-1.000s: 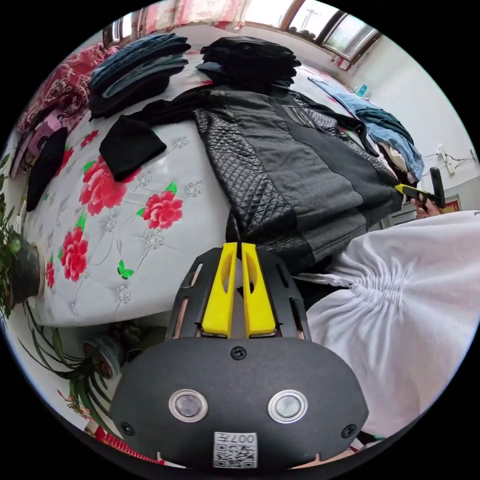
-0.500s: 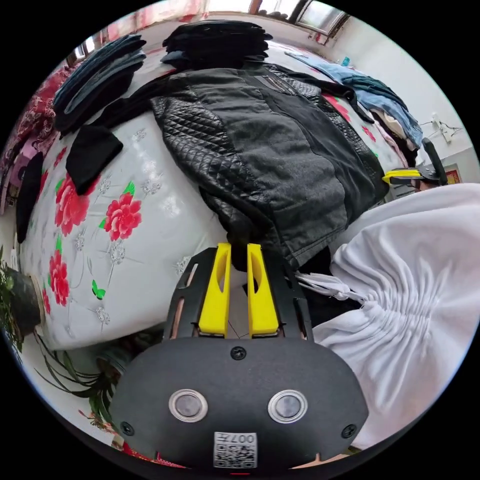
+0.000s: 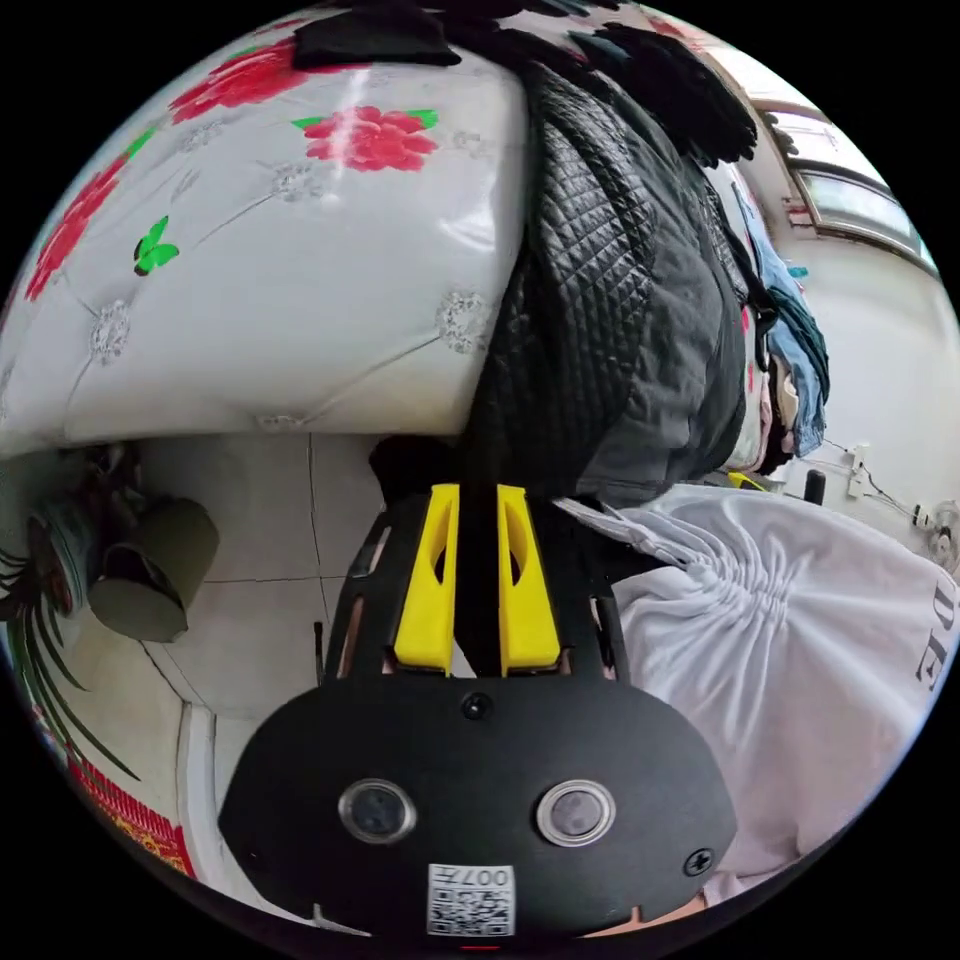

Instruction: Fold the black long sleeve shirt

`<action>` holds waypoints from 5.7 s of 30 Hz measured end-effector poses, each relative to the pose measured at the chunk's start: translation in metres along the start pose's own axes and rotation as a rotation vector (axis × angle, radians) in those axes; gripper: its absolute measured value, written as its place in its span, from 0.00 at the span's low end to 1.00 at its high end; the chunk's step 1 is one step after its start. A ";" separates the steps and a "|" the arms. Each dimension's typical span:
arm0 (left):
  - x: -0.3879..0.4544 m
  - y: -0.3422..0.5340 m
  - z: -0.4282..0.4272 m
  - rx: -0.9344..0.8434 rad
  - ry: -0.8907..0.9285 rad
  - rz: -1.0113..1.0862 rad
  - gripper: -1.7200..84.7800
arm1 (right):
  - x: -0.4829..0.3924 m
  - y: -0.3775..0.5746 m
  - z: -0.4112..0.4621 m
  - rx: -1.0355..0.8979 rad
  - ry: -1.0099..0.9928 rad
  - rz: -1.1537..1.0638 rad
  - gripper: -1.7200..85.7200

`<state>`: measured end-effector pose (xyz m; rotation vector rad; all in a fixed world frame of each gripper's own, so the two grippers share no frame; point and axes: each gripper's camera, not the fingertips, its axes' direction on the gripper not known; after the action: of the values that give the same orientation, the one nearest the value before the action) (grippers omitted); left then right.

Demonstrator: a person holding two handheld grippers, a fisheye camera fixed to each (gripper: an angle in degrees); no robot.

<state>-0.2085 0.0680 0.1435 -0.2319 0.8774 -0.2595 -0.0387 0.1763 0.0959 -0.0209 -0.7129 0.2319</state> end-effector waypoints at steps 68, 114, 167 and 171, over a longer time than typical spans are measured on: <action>0.139 -0.075 -0.128 0.267 -0.013 0.647 0.12 | -0.104 -0.103 -0.090 0.416 0.059 0.078 0.11; 0.160 -0.124 0.012 0.443 -0.364 0.335 0.08 | -0.086 -0.094 -0.370 1.103 0.305 0.165 0.02; -0.043 0.009 -0.137 0.235 0.414 0.285 0.01 | -0.017 -0.047 -0.048 0.149 -0.457 0.006 0.02; -0.062 -0.064 -0.208 0.409 0.559 0.273 0.01 | 0.027 -0.101 -0.141 0.399 -0.627 -0.018 0.02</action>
<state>-0.4169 0.0073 0.0795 0.3589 1.3677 -0.2460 0.0934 0.0919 0.0161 0.4564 -1.2771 0.3660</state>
